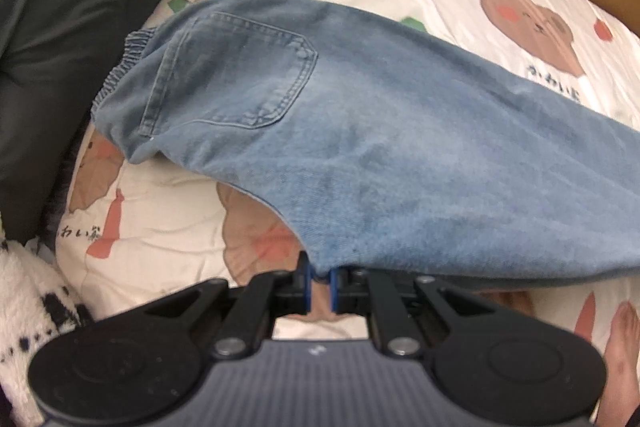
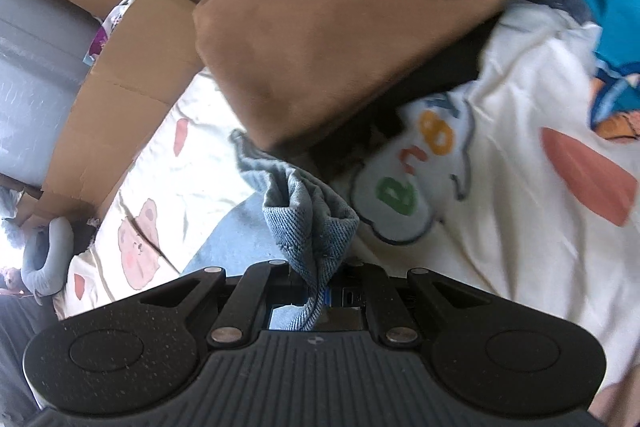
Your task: Fold clothes
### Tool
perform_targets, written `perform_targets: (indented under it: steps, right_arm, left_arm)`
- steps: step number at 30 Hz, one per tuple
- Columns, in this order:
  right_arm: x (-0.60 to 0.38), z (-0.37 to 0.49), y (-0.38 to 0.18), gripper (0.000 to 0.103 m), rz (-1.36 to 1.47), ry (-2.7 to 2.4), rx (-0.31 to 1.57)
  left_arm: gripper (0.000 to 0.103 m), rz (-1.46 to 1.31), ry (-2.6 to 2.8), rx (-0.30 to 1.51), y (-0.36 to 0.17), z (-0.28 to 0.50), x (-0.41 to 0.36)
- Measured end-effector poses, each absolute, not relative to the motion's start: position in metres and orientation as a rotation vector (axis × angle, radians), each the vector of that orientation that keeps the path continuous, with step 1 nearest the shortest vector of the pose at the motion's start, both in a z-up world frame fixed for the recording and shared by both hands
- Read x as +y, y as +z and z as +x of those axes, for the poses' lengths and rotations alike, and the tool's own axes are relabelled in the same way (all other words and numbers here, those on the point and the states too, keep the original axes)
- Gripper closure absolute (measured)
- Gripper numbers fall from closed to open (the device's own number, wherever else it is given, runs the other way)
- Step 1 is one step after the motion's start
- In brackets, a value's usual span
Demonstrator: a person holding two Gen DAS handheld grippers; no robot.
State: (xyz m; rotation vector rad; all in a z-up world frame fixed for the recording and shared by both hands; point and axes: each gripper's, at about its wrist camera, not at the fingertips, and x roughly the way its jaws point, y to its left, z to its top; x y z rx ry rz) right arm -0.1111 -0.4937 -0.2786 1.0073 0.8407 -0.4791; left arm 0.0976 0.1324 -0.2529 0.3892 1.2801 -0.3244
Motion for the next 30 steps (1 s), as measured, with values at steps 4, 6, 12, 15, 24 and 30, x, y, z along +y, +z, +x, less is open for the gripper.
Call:
perform_targets:
  steps: [4,6,12,15,24,30]
  right_arm:
    - [-0.490,-0.128,-0.285,0.097,0.998,-0.494,0.885]
    - [-0.489,-0.134,-0.288,0.097,0.989,-0.499,0.906]
    - [-0.483,-0.152,-0.292,0.097,0.983,-0.539,0.942]
    - [-0.480,-0.165,-0.295,0.097,0.993,-0.558,0.965]
    - [-0.475,-0.197,-0.327,0.097,1.049,-0.626,1.032]
    - [-0.482,-0.210,-0.350,0.091,1.171,-0.688,1.048]
  left_arm:
    - [0.095,0.383,-0.332,1.285,-0.252,0.102,0.134]
    - [0.095,0.377,-0.333,1.293,-0.253,0.103,0.137]
    - [0.095,0.374,-0.334,1.298,-0.256,0.110,0.137]
    - [0.095,0.373,-0.337,1.306,-0.257,0.114,0.137]
    - [0.094,0.372,-0.311,1.372,-0.276,0.116,0.121]
    - [0.094,0.356,-0.282,1.415,-0.294,0.126,0.119]
